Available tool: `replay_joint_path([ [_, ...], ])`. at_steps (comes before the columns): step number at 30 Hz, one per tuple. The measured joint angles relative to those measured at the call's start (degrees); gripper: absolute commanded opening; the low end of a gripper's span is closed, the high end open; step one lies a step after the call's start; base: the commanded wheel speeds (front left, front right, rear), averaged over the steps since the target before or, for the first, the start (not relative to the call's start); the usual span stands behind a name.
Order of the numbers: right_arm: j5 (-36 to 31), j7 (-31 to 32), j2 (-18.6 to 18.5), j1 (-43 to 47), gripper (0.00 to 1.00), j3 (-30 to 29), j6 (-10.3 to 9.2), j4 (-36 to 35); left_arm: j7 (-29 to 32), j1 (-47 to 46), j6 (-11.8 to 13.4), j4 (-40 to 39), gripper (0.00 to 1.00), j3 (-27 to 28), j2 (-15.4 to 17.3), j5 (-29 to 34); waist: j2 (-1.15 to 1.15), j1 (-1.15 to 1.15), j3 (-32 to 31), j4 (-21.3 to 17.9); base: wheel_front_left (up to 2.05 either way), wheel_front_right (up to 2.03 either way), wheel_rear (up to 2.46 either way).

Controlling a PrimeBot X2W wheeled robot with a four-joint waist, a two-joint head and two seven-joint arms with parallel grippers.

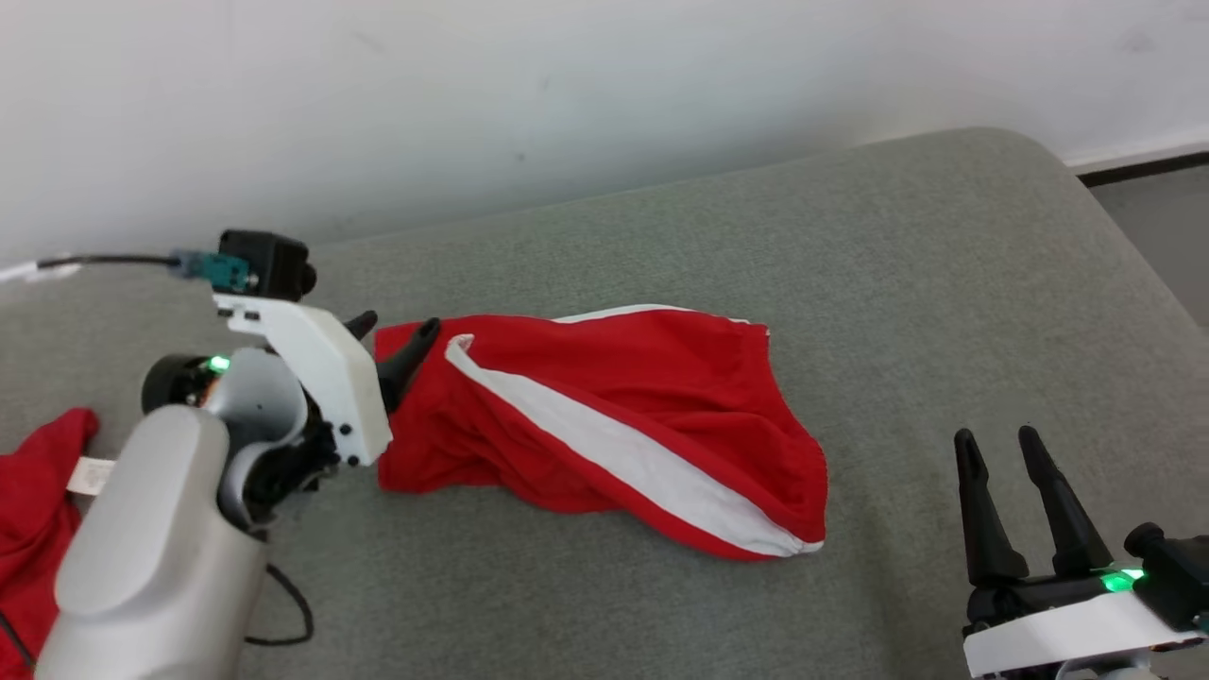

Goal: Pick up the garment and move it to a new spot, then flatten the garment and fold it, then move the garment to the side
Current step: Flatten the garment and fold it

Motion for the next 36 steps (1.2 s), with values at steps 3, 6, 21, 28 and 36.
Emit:
replay_joint_path([
  [3,-0.44,-0.19,0.97,-0.25,1.00,0.37,-0.01,0.34,8.56,-4.15,-0.14,2.69,1.00,-2.26,2.02,-5.30,0.00,0.00,0.92,-2.12,0.00,0.00,0.00],
  [6,-0.52,-0.20,1.78,-1.22,1.00,0.97,0.00,0.55,13.81,-7.56,-0.14,6.60,1.00,-4.02,3.76,-8.01,0.00,0.00,1.77,-4.16,0.00,0.00,0.00],
  [21,-0.68,-0.26,3.87,-2.47,1.00,1.22,0.00,0.52,24.76,-18.44,-0.14,23.60,1.00,-11.12,8.03,-6.36,0.00,0.00,4.98,-12.33,0.00,0.00,0.00],
  [28,-0.86,-0.26,4.32,-2.42,1.00,0.42,0.00,0.82,26.97,-19.92,-0.14,24.75,0.00,-13.15,7.34,-9.61,0.00,0.00,4.71,-11.85,0.00,0.00,0.00],
  [36,-1.16,-0.26,3.28,-1.63,1.00,-0.46,0.00,1.20,25.32,-18.23,-0.14,19.67,0.00,-15.18,6.27,-15.44,0.00,0.00,2.44,-7.12,0.00,0.00,0.00],
])
